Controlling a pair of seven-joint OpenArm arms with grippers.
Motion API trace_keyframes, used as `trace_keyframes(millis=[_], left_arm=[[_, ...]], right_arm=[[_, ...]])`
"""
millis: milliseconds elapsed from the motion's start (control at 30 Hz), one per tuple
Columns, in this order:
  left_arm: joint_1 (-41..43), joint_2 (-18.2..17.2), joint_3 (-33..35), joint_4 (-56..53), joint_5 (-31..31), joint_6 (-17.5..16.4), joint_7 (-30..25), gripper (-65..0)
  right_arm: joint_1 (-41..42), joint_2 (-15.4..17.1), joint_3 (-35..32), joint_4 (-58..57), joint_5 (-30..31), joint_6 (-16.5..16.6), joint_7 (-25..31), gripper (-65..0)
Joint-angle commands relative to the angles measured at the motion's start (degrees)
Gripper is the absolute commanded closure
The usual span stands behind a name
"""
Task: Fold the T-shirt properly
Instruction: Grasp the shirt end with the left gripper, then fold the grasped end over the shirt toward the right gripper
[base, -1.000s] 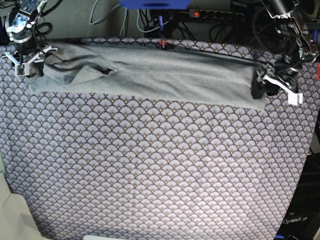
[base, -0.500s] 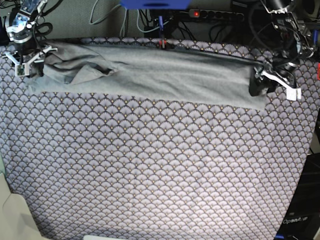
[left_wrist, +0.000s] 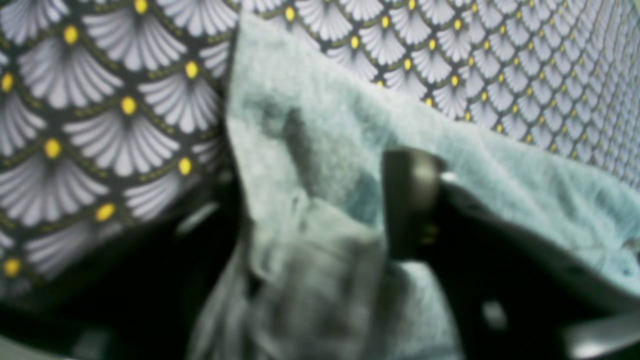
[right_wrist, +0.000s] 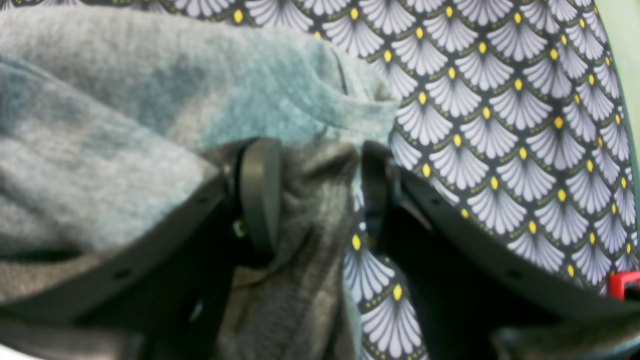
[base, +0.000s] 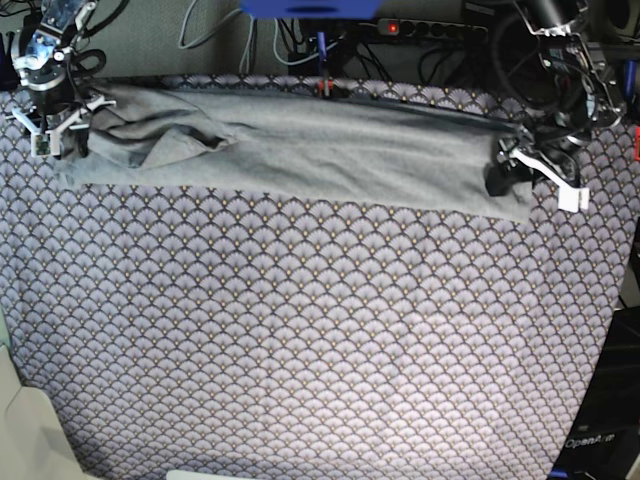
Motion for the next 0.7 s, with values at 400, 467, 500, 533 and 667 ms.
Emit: trace_keyframes(millis=[400,467,500,533,667], left_arm=[[0.63,2.49,1.21,4.98,2.89,-0.05,6.13,0.0],[0.72,3.46,1.29,8.84,2.89,-0.05,6.22,0.0],[0.63,4.07,1.73,10.69,2.89,0.04,6.66,0.0],[0.54,4.34,2.44,12.01,2.89,0.04,7.71,0.0],[-1.30,4.69,4.90,16.58,2.98,0.04,12.72,0.0]], right_arm=[[0.09,0.56,0.14,0.59,0.49,0.19,1.18,-27.0],[0.09,0.56,0.06,0.59,0.49,0.19,1.18,-27.0],[0.09,0.56,-0.56,0.59,0.49,0.19,1.01,-27.0],[0.09,0.56,-1.18,0.59,0.49,0.19,0.83,-26.9],[0.09,0.65,-1.97,0.59,0.49,0.19,0.83,-26.9]])
